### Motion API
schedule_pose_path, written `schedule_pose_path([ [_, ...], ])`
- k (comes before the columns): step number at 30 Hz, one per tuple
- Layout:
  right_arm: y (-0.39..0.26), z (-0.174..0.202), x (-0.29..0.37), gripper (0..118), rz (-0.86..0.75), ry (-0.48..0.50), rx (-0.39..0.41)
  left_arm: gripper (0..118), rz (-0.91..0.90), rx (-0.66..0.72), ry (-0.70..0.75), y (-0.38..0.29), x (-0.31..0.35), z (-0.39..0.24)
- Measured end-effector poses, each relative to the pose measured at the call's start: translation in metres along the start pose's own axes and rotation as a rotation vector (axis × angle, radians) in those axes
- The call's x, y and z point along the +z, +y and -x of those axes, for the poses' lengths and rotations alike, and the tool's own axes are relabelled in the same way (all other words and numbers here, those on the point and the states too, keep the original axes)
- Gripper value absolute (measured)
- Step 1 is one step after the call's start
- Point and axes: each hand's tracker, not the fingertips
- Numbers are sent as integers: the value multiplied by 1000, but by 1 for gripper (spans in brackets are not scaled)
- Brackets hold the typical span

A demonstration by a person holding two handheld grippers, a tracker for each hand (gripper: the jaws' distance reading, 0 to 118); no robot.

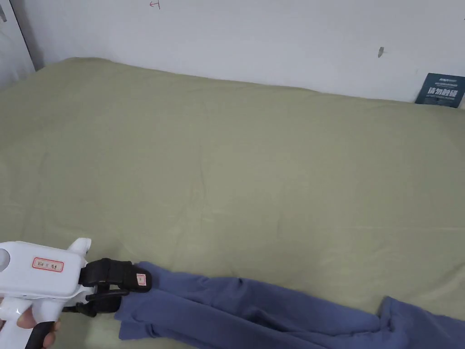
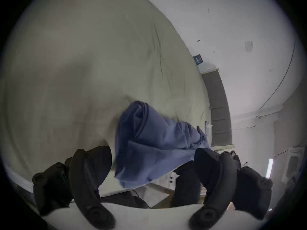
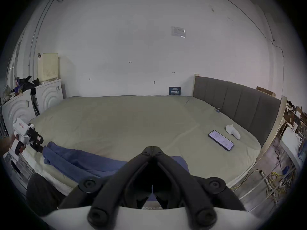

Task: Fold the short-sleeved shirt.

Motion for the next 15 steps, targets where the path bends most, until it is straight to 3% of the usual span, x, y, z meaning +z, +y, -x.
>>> schedule_pose_path([
  [4,0,2,-4,0,15,4,-13,105,11,-2,-21,4,-19,3],
  [5,-1,2,-4,0,16,5,-14,102,1,40,-59,5,-18,3],
  [6,-1,3,-5,0,16,6,-13,91,8,47,-70,7,-18,3],
  [7,0,3,-5,0,17,8,-12,65,10,39,-54,9,-18,2],
  [8,0,2,-6,0,18,11,-15,12,17,24,-20,7,-20,-2],
  [10,-2,-1,-6,0,21,19,-32,12,45,-26,49,2,-33,-10],
  [15,-5,-7,-1,0,22,22,-44,11,-22,-11,68,0,-19,-18],
])
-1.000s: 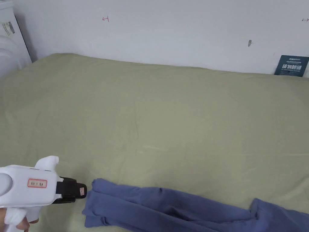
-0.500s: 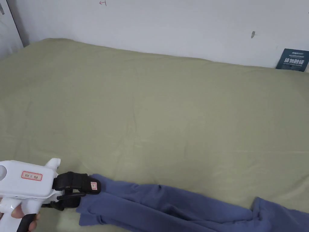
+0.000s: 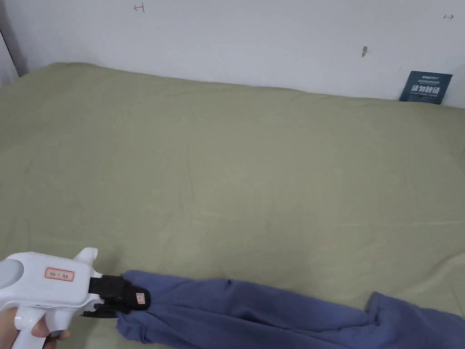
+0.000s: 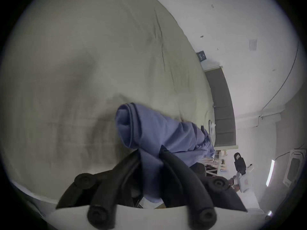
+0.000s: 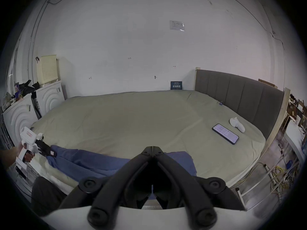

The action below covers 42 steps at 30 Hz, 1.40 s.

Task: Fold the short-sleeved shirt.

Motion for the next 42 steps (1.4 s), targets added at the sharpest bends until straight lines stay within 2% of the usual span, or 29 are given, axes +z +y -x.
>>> schedule_pose_path([
  [6,4,-4,-1,0,-13,25,-31,11,-85,22,20,-4,48,3],
  [8,7,-4,-2,0,-17,38,-42,11,-122,13,77,-8,67,7],
  [15,12,1,-5,0,-43,87,-32,11,-181,33,116,-27,112,18],
  [20,12,1,1,0,-51,98,-35,11,-177,-42,145,-35,105,-17],
  [24,7,-8,3,0,-45,93,-41,11,-191,-122,129,-46,100,-73],
  [29,4,-18,8,0,-45,77,-60,11,-158,-257,201,-59,74,-147],
  [34,0,-29,13,0,-41,58,-87,11,-84,-385,231,-77,14,-209],
  [40,-9,-43,17,0,-22,20,-115,11,53,-487,305,-97,-86,-242],
  [42,-10,-45,17,0,-17,15,-126,11,83,-487,279,-102,-118,-244],
])
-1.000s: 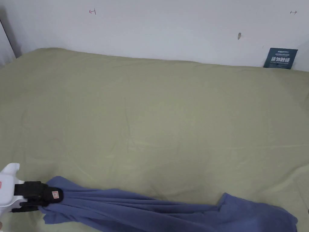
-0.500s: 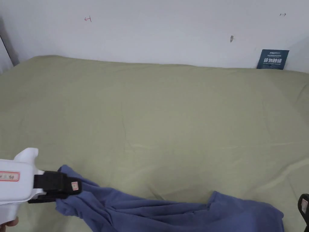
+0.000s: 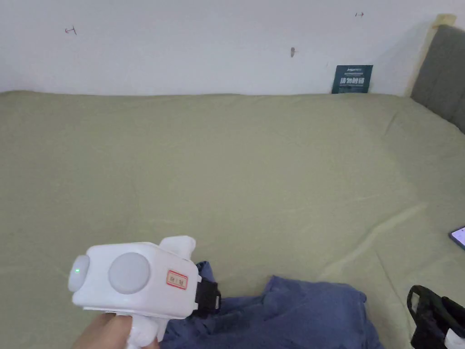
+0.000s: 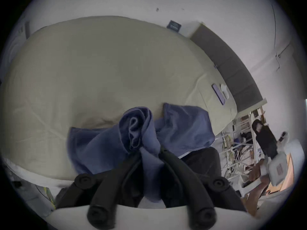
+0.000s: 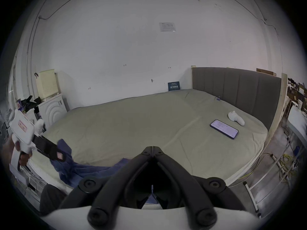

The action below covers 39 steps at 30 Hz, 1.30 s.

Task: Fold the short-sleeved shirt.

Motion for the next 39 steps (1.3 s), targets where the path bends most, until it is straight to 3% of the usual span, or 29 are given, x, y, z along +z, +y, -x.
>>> schedule_pose_path([
  [1,-1,-1,0,0,4,-6,-4,13,21,-21,-13,1,-16,-6],
  [2,-2,-2,0,0,7,-15,-7,36,33,-29,-10,0,-30,-15],
  [3,-3,-3,1,0,10,-20,-9,73,36,-45,-34,-1,-39,-17],
  [4,-3,-3,0,0,15,-22,-12,102,52,-19,-70,-1,-48,-18],
  [5,-3,-4,1,0,19,-27,-15,108,70,-10,-84,-1,-52,-19],
  [7,-3,-5,1,0,23,-30,-18,107,51,18,-157,-1,-39,-15],
  [10,-1,-5,-2,0,30,-29,-23,97,-53,60,-172,-1,2,6],
  [11,-1,-4,-3,0,32,-23,-29,69,-92,78,-162,-2,14,15],
  [12,-1,-5,-5,0,34,-17,-37,27,-114,85,-161,-2,23,24],
  [13,-1,-4,-7,0,36,-10,-44,0,-129,97,-159,-2,30,36],
  [16,-5,-4,-15,0,43,1,-43,0,-123,159,-115,-2,21,55],
  [19,-8,-1,-19,0,55,10,-39,0,-26,220,-199,-3,-11,62],
  [23,-10,6,-19,0,79,10,-24,0,64,190,-265,-18,-74,36],
  [26,-12,5,-20,0,101,7,-30,0,145,192,-239,-32,-121,26],
  [27,-12,5,-20,0,101,4,-29,0,172,196,-303,-32,-125,26],
  [33,-11,5,-26,0,109,14,3,0,-6,109,-230,-24,-32,41],
  [39,-8,24,-28,0,103,50,18,0,-121,140,-74,-39,53,116],
])
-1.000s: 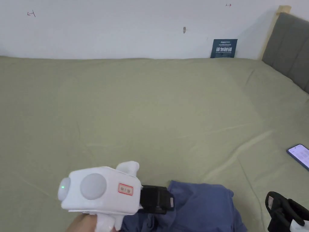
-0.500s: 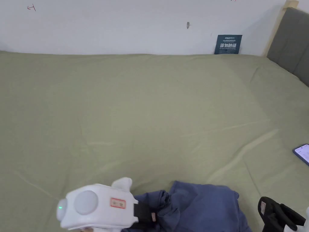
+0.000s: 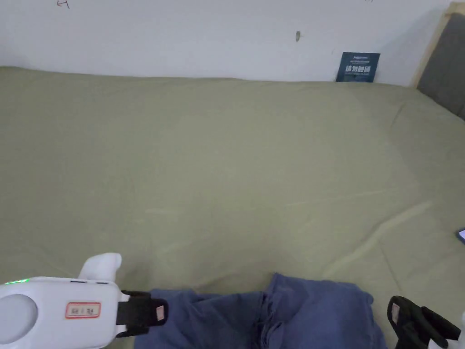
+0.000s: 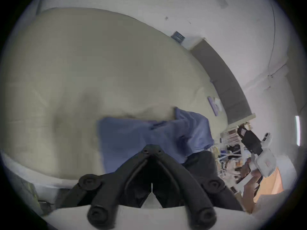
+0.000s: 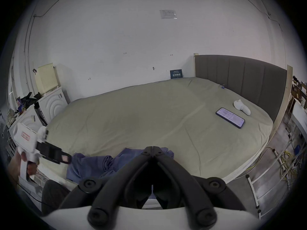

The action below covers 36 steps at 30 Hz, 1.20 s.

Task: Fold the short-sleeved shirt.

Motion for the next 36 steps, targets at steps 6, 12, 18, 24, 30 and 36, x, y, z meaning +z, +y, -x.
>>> schedule_pose_path([
  [6,1,19,-5,0,9,28,32,45,67,29,-1,-1,-4,41],
  [12,3,29,-7,0,20,38,50,111,140,129,-214,10,-58,73],
  [18,3,26,-9,0,31,26,59,109,160,167,-313,22,-87,77],
  [24,2,18,-14,0,41,21,45,16,174,156,-270,16,-98,62],
  [30,3,17,-12,0,39,18,45,16,103,163,-308,25,-74,57],
  [36,7,16,-12,0,25,22,44,15,3,197,-232,35,-32,78],
])
